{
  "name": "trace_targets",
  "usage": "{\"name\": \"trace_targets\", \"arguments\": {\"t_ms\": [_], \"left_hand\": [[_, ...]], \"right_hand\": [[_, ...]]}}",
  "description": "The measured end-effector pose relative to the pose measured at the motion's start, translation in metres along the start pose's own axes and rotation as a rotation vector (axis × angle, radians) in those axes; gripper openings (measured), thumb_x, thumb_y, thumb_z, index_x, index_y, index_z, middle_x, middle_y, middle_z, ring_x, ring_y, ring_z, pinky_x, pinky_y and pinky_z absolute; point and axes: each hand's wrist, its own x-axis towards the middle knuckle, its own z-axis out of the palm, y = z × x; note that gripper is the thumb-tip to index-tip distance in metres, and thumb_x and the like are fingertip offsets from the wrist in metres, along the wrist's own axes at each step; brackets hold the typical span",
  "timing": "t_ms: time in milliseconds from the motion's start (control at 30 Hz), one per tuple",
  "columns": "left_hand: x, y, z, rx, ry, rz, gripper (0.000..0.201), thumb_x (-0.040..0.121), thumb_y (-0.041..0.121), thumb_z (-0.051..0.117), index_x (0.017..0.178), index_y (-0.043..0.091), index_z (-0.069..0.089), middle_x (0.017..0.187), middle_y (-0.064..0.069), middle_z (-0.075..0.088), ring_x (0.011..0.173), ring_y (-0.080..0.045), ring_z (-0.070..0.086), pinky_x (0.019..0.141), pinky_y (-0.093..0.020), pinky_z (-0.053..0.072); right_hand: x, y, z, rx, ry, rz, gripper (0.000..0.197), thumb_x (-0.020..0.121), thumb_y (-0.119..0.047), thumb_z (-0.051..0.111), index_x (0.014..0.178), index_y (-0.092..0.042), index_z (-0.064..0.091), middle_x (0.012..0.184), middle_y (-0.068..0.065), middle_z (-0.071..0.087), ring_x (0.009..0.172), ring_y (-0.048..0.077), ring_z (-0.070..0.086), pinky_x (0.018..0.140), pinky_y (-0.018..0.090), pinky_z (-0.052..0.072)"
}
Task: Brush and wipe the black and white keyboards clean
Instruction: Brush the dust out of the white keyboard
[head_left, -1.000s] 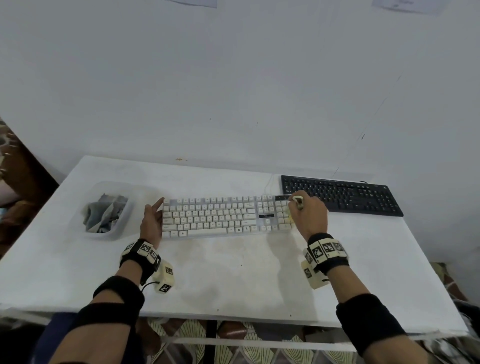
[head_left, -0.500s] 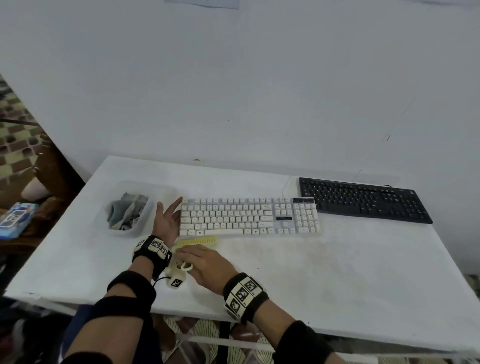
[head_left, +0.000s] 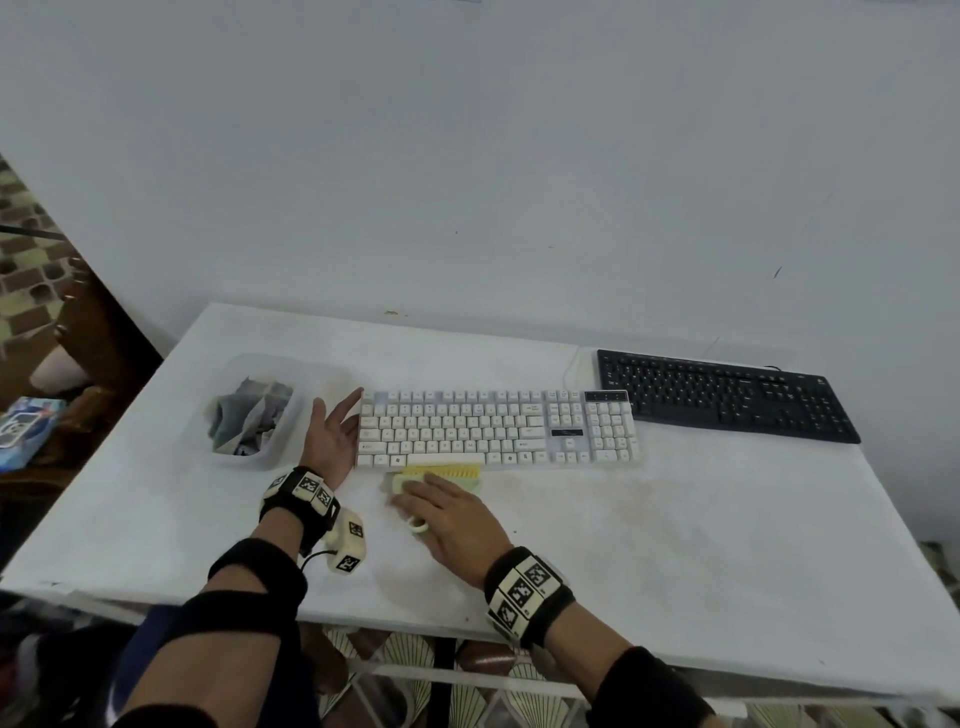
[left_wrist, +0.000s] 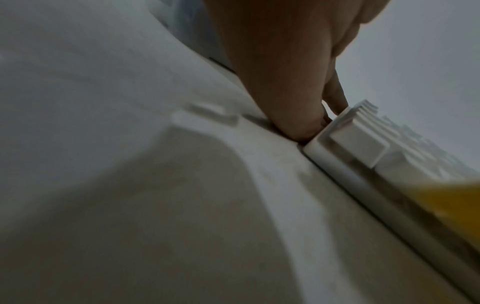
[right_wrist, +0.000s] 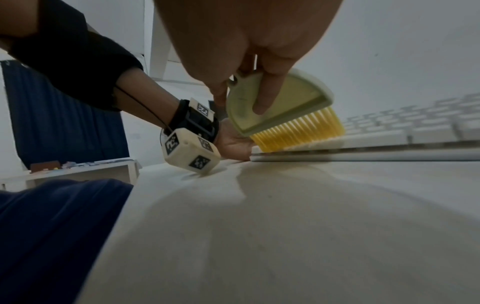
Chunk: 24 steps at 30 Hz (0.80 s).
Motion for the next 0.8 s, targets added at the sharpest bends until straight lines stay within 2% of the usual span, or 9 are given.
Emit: {"name": "trace_targets", "arguments": {"t_ms": [100,200,333,400,467,600,667,733,800], "left_hand": [[-0.001,-0.001,0.000,0.010,-0.004,0.011,0.071,0.106,0.064,0.019,0.151,0.018,0.050,0.129,-0.016,0.066,0.127,-0.035,0.057,0.109,-0.052,0.042],[-0.003,-0.002,0.001,0.012,0.008,0.016,0.071,0.106,0.063,0.018,0.149,0.018,0.052,0.125,-0.016,0.067,0.120,-0.032,0.061,0.100,-0.049,0.047],[-0.003,-0.002,0.003,0.010,0.013,0.022,0.069,0.107,0.062,0.018,0.148,0.018,0.052,0.121,-0.013,0.069,0.118,-0.029,0.061,0.102,-0.047,0.045],[-0.002,-0.002,0.003,0.010,0.010,0.020,0.068,0.107,0.062,0.019,0.148,0.019,0.052,0.123,-0.013,0.068,0.120,-0.030,0.060,0.104,-0.048,0.043],[-0.002,-0.002,0.001,0.004,0.006,0.020,0.067,0.107,0.062,0.019,0.145,0.020,0.054,0.124,-0.013,0.068,0.122,-0.030,0.059,0.104,-0.048,0.043],[-0.001,-0.003,0.002,0.007,0.005,0.020,0.063,0.107,0.062,0.019,0.136,0.024,0.060,0.125,-0.013,0.067,0.123,-0.031,0.058,0.107,-0.050,0.041],[-0.002,-0.003,0.002,0.013,0.008,0.019,0.062,0.107,0.062,0.019,0.134,0.024,0.060,0.125,-0.013,0.067,0.122,-0.031,0.058,0.108,-0.051,0.041],[-0.003,-0.003,0.003,0.019,0.017,0.024,0.062,0.107,0.062,0.020,0.135,0.025,0.060,0.123,-0.012,0.067,0.119,-0.030,0.059,0.104,-0.049,0.044],[-0.004,-0.003,0.004,0.024,0.022,0.029,0.061,0.107,0.061,0.021,0.137,0.024,0.059,0.122,-0.011,0.067,0.116,-0.028,0.061,0.096,-0.046,0.048]], "right_hand": [[0.018,-0.014,0.005,0.085,-0.054,-0.068,0.045,0.080,0.007,0.073,0.123,-0.003,0.066,0.127,0.017,0.067,0.118,0.030,0.059,0.115,0.034,0.032],[0.028,-0.021,0.005,0.113,-0.134,-0.027,0.038,0.080,0.009,0.073,0.116,-0.001,0.068,0.126,0.021,0.067,0.116,0.039,0.062,0.112,0.035,0.032],[0.011,0.000,-0.017,0.011,-0.108,0.057,0.035,0.073,0.009,0.079,0.104,-0.004,0.069,0.119,0.019,0.070,0.111,0.036,0.067,0.107,0.034,0.035],[-0.006,0.013,-0.030,-0.014,-0.086,0.100,0.036,0.071,0.009,0.081,0.101,-0.007,0.069,0.119,0.016,0.070,0.112,0.035,0.067,0.106,0.039,0.042],[-0.016,0.015,-0.038,-0.018,-0.101,0.103,0.032,0.076,0.006,0.076,0.104,-0.008,0.069,0.124,0.016,0.069,0.115,0.036,0.066,0.105,0.045,0.049],[-0.004,0.003,-0.031,0.003,-0.127,0.026,0.029,0.080,0.004,0.075,0.107,-0.006,0.069,0.126,0.018,0.067,0.119,0.035,0.063,0.109,0.036,0.035],[0.005,-0.002,-0.031,0.024,-0.148,0.063,0.027,0.083,0.003,0.072,0.108,-0.004,0.069,0.127,0.019,0.067,0.120,0.035,0.061,0.109,0.031,0.031],[0.004,0.001,-0.037,0.025,-0.189,0.118,0.024,0.087,0.003,0.068,0.110,-0.003,0.069,0.128,0.019,0.066,0.121,0.037,0.061,0.109,0.031,0.029],[-0.009,0.013,-0.046,-0.005,-0.209,0.143,0.022,0.088,0.002,0.063,0.109,-0.005,0.068,0.128,0.017,0.066,0.121,0.037,0.061,0.110,0.034,0.034]]}}
